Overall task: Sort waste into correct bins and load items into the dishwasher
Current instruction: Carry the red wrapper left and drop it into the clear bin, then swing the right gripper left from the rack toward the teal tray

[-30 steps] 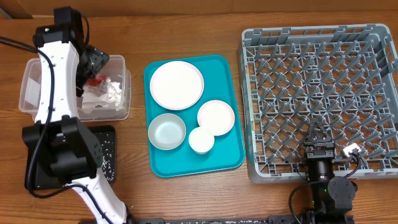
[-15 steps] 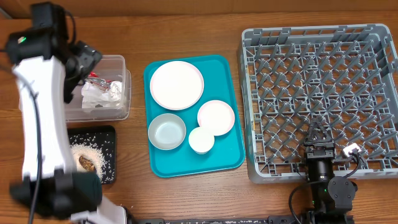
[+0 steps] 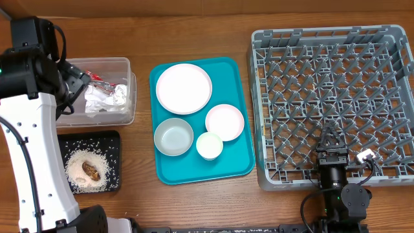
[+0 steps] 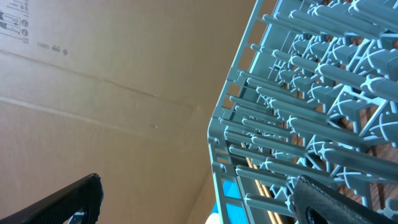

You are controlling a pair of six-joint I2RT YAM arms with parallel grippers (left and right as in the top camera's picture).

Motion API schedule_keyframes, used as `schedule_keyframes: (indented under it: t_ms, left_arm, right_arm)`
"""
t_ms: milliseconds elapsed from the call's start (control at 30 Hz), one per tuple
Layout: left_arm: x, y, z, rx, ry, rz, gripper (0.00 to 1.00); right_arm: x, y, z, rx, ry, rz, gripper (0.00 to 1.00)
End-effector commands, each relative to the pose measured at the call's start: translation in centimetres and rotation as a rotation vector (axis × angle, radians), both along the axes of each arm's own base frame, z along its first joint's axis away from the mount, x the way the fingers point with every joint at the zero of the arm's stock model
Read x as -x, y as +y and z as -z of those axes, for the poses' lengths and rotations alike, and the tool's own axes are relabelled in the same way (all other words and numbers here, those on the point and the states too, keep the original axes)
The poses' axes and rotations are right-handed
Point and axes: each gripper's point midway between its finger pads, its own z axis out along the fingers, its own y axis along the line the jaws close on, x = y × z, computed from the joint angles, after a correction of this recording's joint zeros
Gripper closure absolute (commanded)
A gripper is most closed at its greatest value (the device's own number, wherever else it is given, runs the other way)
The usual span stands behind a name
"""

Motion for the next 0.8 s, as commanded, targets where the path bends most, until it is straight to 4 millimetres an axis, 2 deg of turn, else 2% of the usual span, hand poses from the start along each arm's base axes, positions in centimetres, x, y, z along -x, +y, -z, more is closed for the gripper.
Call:
schedule_keyframes:
  t_ms: [0,200,367,533,600,633,767]
  left_arm:
    - [0.6,1.2,0.1,0.013,-0.004,-0.078,0.00]
    - [0.7,1.0,0.3,0.038,-0.005,-0.079,0.00]
    - [0.7,1.0,0.3,0.038,-0.006,-0.079,0.00]
    - [0.7,1.0,0.3,0.038,-0.005,-0.078,0.00]
    - [0.7,1.0,0.3,0.038,-0.006,-0.079,0.00]
    - [0.7,1.0,0.3,0.038,-0.005,-0.078,0.00]
    - [0.7,1.0,0.3,0.038,-0.006,-0.079,0.00]
  right_arm:
    - [0.0,-0.3,0.1,0.012,-0.005,0.016,0.00]
    - [0.0,-0.2,0.1,-0.010,-0.006,0.008,0.00]
    - [0.3,3.6,-0.3,-0.332,0.006,-0.204,0.00]
    - [0.6,4.9,-0.4,-0.352,0.016,-0.283,0.00]
    - [1.5,7.6,-0.5,-0.335,0.036,-0.446,0.00]
    - [1.7,8.0,-0.7,-0.352,0.037,-0.476,0.00]
    - [1.9,8.2,-1.2,-0.370,0.024,-0.493,0.00]
